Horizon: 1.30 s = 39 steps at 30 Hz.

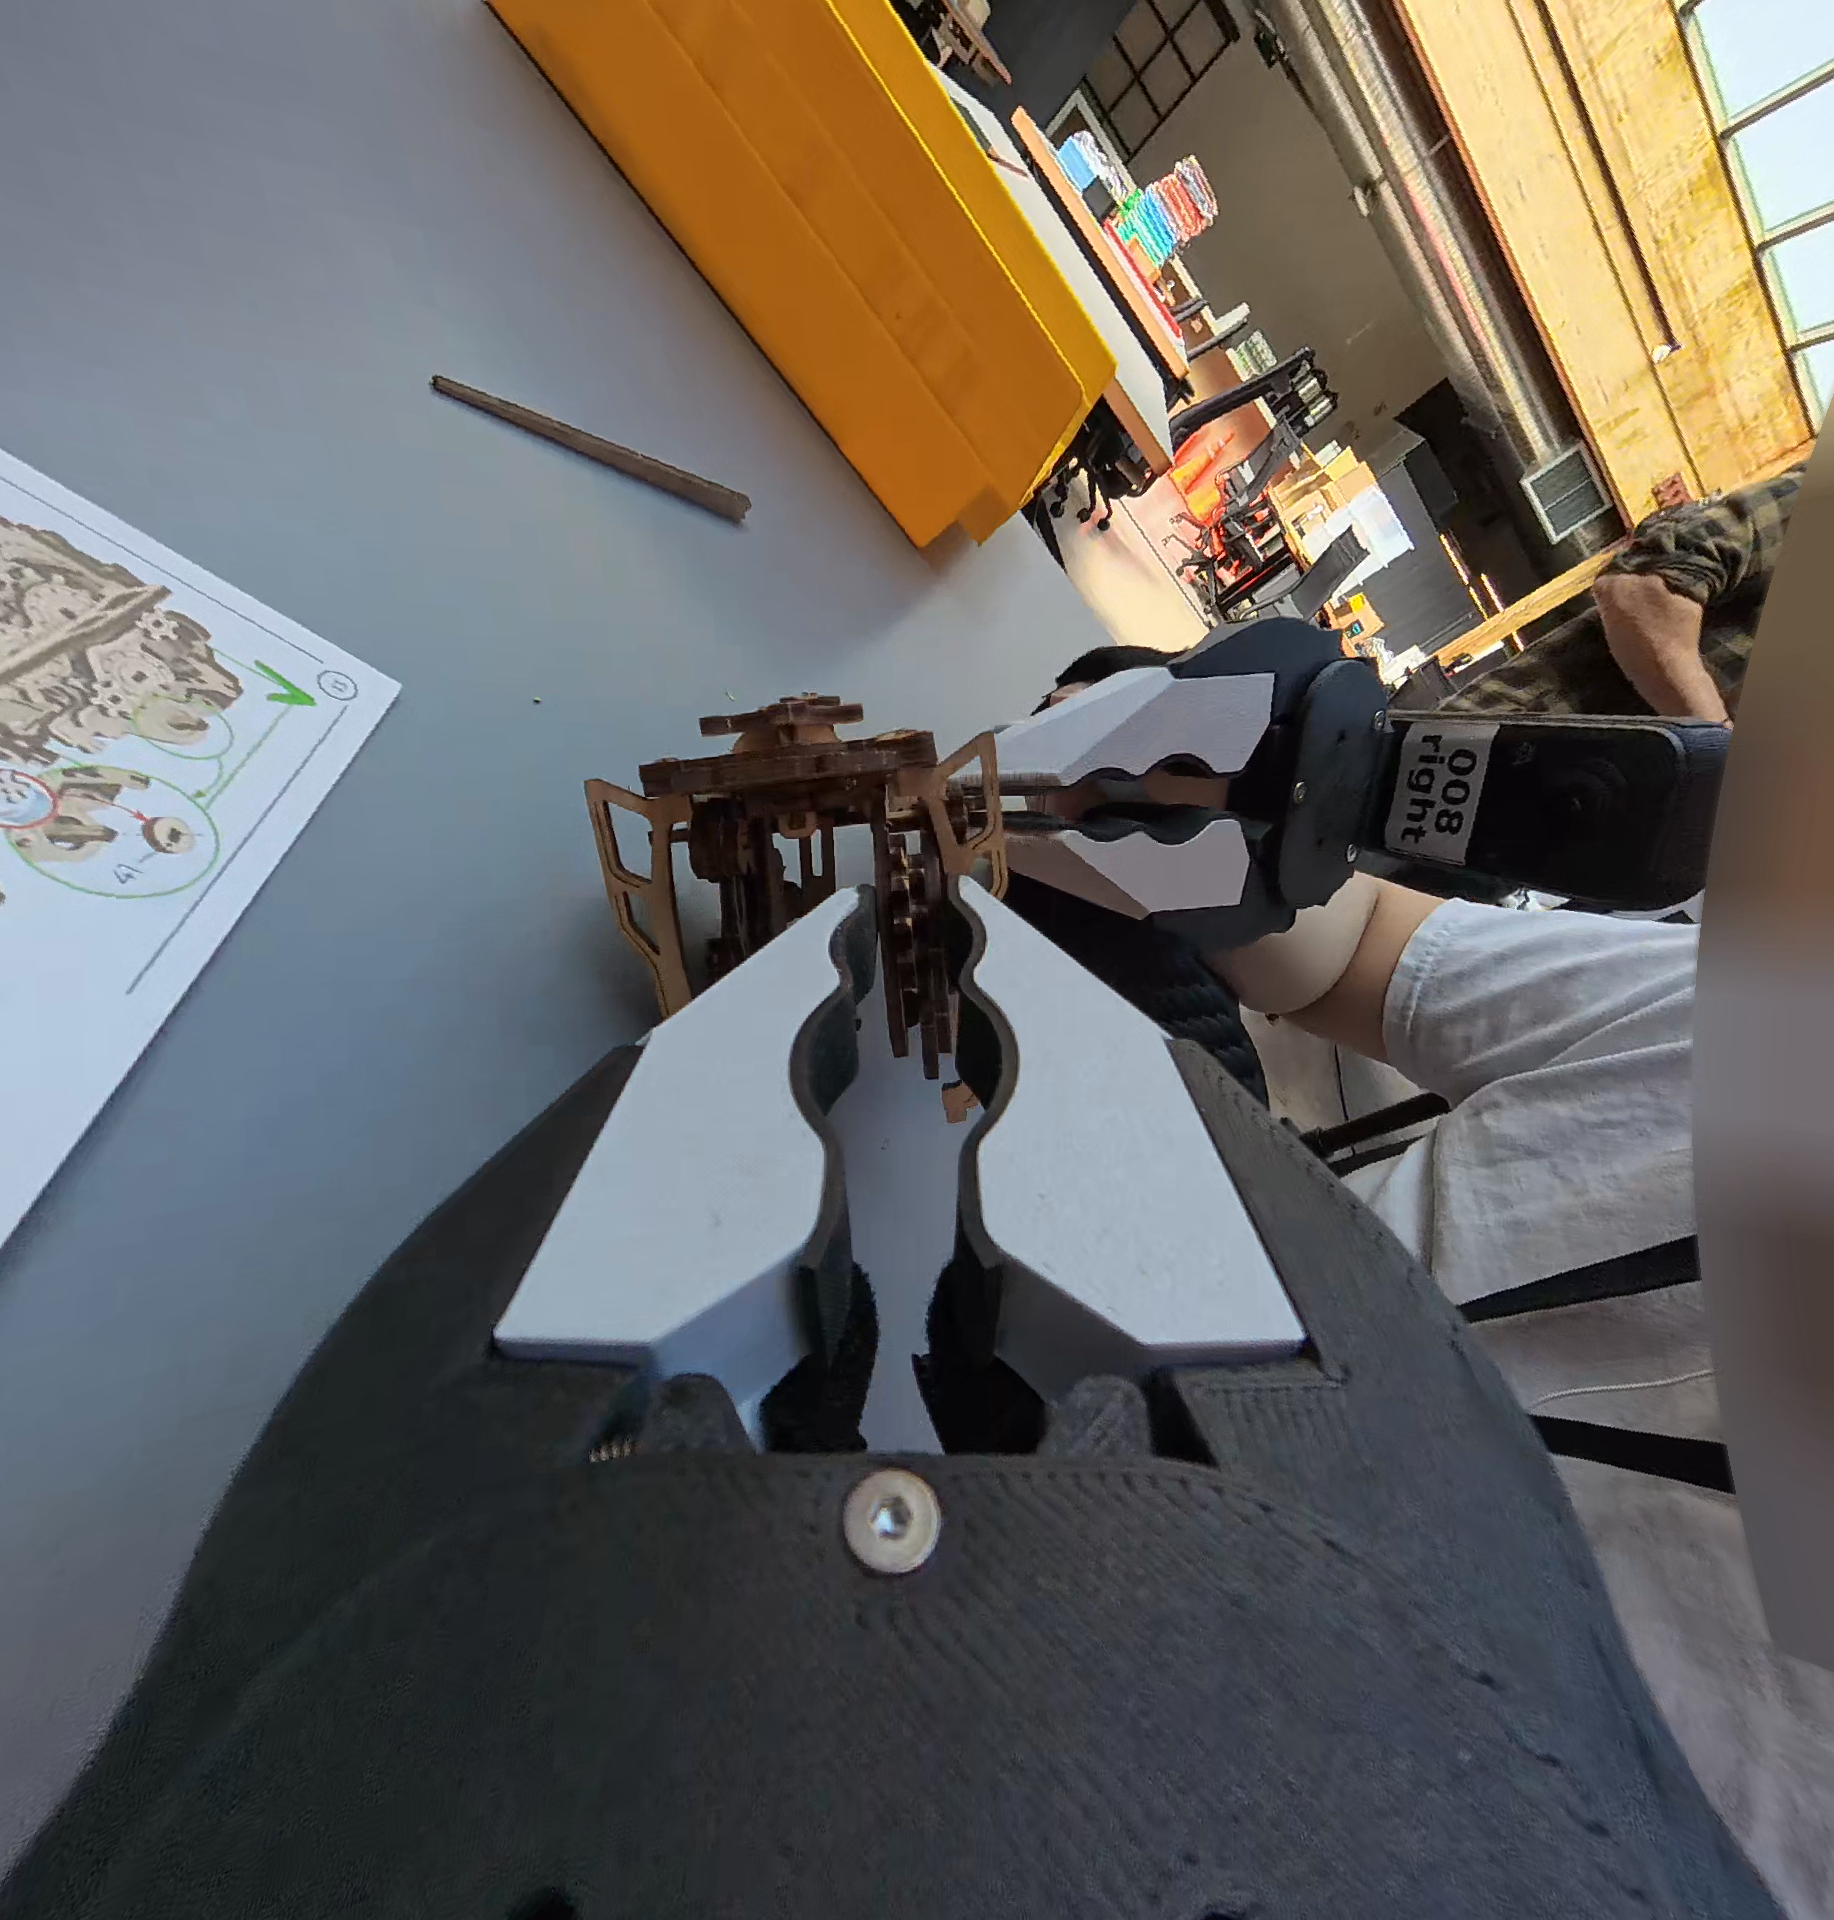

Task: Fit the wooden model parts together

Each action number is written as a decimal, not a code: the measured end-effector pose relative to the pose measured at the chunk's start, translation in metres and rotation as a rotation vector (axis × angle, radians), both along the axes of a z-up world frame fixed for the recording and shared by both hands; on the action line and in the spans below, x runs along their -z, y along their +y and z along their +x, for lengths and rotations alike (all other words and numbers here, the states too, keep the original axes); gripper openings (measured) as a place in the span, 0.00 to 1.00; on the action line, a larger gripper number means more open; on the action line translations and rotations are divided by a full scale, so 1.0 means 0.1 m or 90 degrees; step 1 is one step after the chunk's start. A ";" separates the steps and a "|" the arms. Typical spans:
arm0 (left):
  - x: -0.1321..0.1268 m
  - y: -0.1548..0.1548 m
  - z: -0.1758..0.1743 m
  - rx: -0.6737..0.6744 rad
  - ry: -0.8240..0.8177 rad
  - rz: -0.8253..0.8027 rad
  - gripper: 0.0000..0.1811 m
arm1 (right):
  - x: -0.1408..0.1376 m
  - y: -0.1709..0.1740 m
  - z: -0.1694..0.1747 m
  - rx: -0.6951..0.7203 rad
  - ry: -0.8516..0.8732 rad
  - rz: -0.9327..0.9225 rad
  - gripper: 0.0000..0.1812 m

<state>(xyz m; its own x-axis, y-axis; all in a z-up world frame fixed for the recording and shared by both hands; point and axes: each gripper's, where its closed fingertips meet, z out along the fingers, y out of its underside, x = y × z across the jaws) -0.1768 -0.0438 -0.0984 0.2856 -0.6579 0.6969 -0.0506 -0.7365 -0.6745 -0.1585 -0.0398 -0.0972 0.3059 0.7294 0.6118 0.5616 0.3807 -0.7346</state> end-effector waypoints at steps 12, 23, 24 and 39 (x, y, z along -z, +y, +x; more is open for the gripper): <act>0.04 0.01 -0.02 -0.018 -0.008 0.001 0.05 | 0.06 0.00 0.01 -0.001 0.000 -0.055 0.01; 0.03 0.01 -0.01 -0.035 -0.004 0.017 0.05 | 0.00 0.03 0.02 0.016 0.021 -0.043 0.10; 0.04 0.01 0.00 -0.037 -0.003 0.019 0.05 | -0.02 0.02 0.01 0.014 0.027 -0.046 0.14; 0.04 0.00 0.03 -0.036 0.017 0.050 0.05 | 0.06 0.08 0.04 0.024 0.047 -0.123 0.12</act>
